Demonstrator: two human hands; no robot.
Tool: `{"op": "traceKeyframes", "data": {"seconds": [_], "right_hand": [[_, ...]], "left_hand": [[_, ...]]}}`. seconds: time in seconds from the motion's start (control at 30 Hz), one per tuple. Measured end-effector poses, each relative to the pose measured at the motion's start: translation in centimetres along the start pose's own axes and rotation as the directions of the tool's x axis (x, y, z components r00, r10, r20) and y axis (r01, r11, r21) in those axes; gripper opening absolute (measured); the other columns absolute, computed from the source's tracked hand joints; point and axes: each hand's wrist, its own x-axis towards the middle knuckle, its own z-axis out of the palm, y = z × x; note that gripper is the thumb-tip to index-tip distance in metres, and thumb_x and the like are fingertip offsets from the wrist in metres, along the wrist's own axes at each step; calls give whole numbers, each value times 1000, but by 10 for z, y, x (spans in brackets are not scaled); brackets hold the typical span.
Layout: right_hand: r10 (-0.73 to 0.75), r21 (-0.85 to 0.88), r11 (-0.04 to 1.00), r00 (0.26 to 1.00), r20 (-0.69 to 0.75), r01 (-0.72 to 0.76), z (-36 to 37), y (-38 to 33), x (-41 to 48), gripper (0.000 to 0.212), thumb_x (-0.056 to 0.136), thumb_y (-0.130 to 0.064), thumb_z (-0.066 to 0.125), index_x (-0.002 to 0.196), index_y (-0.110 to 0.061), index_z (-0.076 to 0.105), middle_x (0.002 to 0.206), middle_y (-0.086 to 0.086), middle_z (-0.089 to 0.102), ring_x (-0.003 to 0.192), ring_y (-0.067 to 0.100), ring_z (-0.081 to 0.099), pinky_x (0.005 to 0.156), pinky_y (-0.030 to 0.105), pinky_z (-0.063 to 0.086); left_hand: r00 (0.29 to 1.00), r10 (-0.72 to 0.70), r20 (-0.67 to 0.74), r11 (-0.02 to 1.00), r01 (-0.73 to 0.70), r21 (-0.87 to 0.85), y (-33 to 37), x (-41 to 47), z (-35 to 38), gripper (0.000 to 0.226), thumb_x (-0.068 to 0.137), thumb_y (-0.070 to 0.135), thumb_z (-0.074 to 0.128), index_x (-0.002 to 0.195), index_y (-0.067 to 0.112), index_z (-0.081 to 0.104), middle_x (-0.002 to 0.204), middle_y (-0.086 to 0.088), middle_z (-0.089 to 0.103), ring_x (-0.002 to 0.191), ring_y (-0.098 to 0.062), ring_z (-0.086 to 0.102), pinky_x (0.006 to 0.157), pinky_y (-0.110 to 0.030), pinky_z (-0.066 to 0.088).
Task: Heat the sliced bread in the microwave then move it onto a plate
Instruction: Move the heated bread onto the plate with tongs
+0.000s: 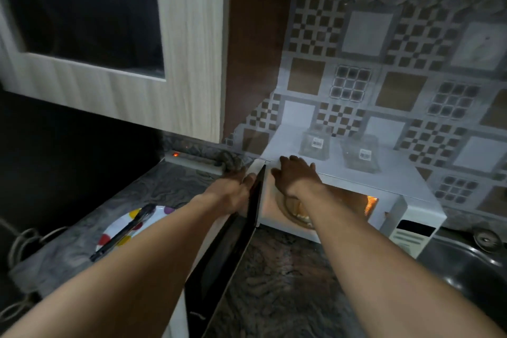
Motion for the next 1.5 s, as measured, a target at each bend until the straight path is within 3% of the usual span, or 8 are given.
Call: {"op": "traceKeyframes", "data": {"seconds": [0.13, 0.33, 0.47, 0.7, 0.83, 1.03, 1.3, 1.5], "right_hand": [[-51, 33, 998, 998, 22, 50, -11, -39, -5, 56, 105, -44, 34, 152, -15, 34, 155, 13, 36, 143, 32, 33, 119, 51, 19], [-100, 101, 990, 994, 50, 94, -12, -119, -13, 48, 102, -37, 44, 142, -12, 49, 148, 15, 47, 132, 33, 49, 111, 38, 36], [-90, 109, 991, 993, 77, 82, -3, -177, -13, 46, 101, -32, 47, 141, -9, 51, 144, 16, 51, 124, 34, 55, 102, 36, 46], [23, 95, 995, 995, 102, -32, 27, -253, -8, 38, 99, -30, 53, 131, -9, 59, 131, 14, 60, 114, 32, 60, 84, 31, 45], [109, 127, 985, 990, 94, -121, 73, -288, 1, 45, 100, -36, 53, 137, -10, 54, 139, 17, 54, 123, 35, 55, 94, 37, 46], [169, 133, 975, 983, 71, -178, 162, -298, 12, 60, 99, -39, 52, 150, -14, 33, 153, 18, 34, 144, 39, 26, 119, 56, 20], [205, 144, 966, 976, 67, -213, 255, -280, 23, 67, 103, -38, 42, 159, -15, 12, 165, 13, 15, 152, 33, 7, 122, 54, 12], [243, 141, 955, 961, 132, -261, 297, -268, 24, 67, 106, -40, 35, 159, -11, 6, 166, 13, 9, 153, 31, 6, 123, 49, 6]], "left_hand": [[997, -37, -61, 997, 32, -76, -20, -33, -34, 42, 102, 36, 31, 129, 16, 55, 132, -18, 58, 118, -37, 55, 99, -41, 43], [977, -111, -183, 993, 118, 29, -106, -55, -71, 42, 103, 47, 31, 110, 20, 63, 108, -15, 68, 98, -33, 63, 82, -34, 45], [973, -147, -181, 986, 159, 56, -168, -64, -86, 34, 103, 43, 35, 105, 21, 62, 105, -13, 68, 95, -30, 63, 84, -36, 49], [990, -101, -102, 991, 109, 81, -274, -60, -97, 46, 102, 46, 33, 135, 21, 52, 134, -13, 58, 121, -32, 55, 102, -41, 45], [994, -102, -48, 990, 106, 89, -331, -50, -94, 50, 101, 47, 33, 144, 24, 46, 141, -14, 54, 128, -35, 50, 104, -40, 43], [994, -107, 27, 982, 102, 162, -375, -33, -73, 54, 104, 43, 28, 156, 28, 20, 155, -19, 34, 140, -37, 35, 111, -39, 34], [995, -76, 68, 972, 59, 227, -411, -7, -37, 58, 104, 43, 26, 157, 22, 13, 160, -22, 18, 147, -36, 20, 116, -41, 26], [994, -74, 83, 965, 51, 257, -439, 10, -22, 78, 84, 58, 10, 155, 29, 22, 153, -23, 34, 142, -39, 31, 110, -47, 36]]}}
